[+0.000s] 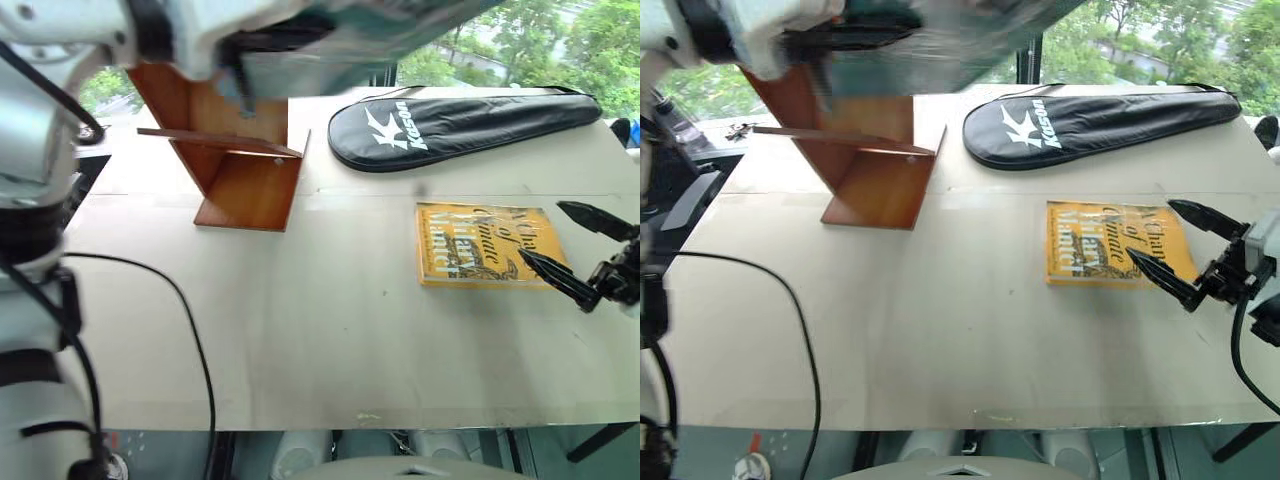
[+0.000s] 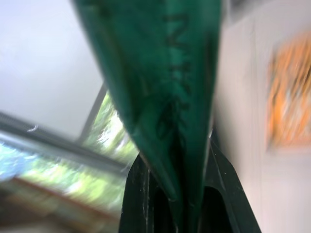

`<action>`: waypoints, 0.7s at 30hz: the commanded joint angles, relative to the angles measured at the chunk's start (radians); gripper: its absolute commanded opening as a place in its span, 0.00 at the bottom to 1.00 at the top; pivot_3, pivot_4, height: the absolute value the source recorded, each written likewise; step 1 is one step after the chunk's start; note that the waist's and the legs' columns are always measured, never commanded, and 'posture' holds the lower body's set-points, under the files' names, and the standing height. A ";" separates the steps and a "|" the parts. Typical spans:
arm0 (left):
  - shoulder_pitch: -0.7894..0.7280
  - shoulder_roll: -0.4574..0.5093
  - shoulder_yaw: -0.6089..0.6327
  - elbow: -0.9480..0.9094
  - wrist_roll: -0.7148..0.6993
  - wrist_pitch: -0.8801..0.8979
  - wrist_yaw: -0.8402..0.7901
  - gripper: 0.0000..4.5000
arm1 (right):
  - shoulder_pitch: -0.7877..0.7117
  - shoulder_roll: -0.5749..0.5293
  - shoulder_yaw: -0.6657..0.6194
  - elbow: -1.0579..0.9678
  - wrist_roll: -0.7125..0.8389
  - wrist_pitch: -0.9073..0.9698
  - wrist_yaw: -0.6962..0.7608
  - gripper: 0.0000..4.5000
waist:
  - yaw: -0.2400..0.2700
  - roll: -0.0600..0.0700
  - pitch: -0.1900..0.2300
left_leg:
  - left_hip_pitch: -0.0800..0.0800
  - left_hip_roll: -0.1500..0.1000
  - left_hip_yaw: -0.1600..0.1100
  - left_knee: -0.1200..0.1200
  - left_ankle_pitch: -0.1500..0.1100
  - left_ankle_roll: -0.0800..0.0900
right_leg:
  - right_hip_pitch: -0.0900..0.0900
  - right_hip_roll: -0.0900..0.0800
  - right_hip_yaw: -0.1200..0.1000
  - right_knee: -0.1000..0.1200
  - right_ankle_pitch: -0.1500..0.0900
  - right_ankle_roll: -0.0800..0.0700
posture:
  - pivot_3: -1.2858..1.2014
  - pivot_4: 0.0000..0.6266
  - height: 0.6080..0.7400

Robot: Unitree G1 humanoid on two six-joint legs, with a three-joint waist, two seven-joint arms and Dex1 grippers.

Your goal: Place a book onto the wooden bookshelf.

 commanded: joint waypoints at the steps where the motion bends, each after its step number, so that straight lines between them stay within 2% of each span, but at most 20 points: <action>1: -0.034 0.104 -0.056 0.140 0.241 -0.111 -0.120 0.01 | -0.065 0.002 0.050 0.051 -0.030 -0.055 0.021 1.00 | -0.007 0.000 0.000 | -0.001 0.000 0.000 0.000 0.000 0.000 | -0.001 0.000 0.000 0.000 0.000 0.000 | 0.52 0.24 1.00; 4: -0.078 0.116 -0.098 0.208 0.354 -0.073 -0.230 0.01 | -0.101 -0.002 0.076 0.080 -0.036 -0.076 0.036 1.00 | -0.006 -0.005 0.003 | -0.004 0.000 0.000 0.002 -0.001 0.003 | -0.004 0.001 -0.001 0.003 0.000 0.001 | 0.52 0.24 1.00; 7: -0.068 0.085 -0.146 0.211 0.405 0.010 -0.332 0.01 | -0.149 -0.006 0.088 0.102 -0.038 -0.094 0.042 1.00 | -0.012 -0.005 0.004 | -0.016 0.000 -0.002 0.010 -0.002 0.004 | -0.011 0.000 -0.004 0.005 -0.001 0.001 | 0.52 0.24 1.00; 16: -0.012 -0.050 -0.144 0.233 0.485 0.055 -0.368 0.01 | -0.195 -0.010 0.097 0.038 0.022 -0.052 0.019 1.00 | -0.016 -0.002 0.003 | -0.012 0.000 -0.003 0.015 -0.005 0.009 | -0.010 0.000 -0.002 0.014 -0.001 0.003 | 0.52 0.24 1.00; 17: -0.009 -0.059 -0.126 0.236 0.479 0.046 -0.359 0.18 | -0.201 -0.012 0.095 0.029 0.044 -0.041 0.021 1.00 | -0.015 -0.002 0.003 | -0.012 0.000 -0.002 0.016 -0.005 0.009 | -0.010 0.000 -0.002 0.014 -0.001 0.003 | 0.52 0.24 1.00; 18: -0.009 -0.070 -0.099 0.234 0.465 0.052 -0.348 0.21 | -0.207 -0.015 0.091 0.023 0.065 -0.030 0.025 1.00 | -0.014 -0.002 0.003 | -0.011 0.000 -0.002 0.016 -0.005 0.009 | -0.010 0.000 -0.002 0.015 -0.001 0.003 | 0.52 0.24 1.00; 21: 0.021 -0.075 0.014 0.145 0.341 0.167 -0.401 0.53 | -0.220 -0.030 0.083 0.005 0.110 -0.004 0.036 1.00 | -0.012 -0.005 0.004 | -0.013 0.000 -0.004 0.018 -0.005 0.009 | -0.010 0.000 -0.003 0.016 -0.001 0.003 | 0.52 0.24 1.00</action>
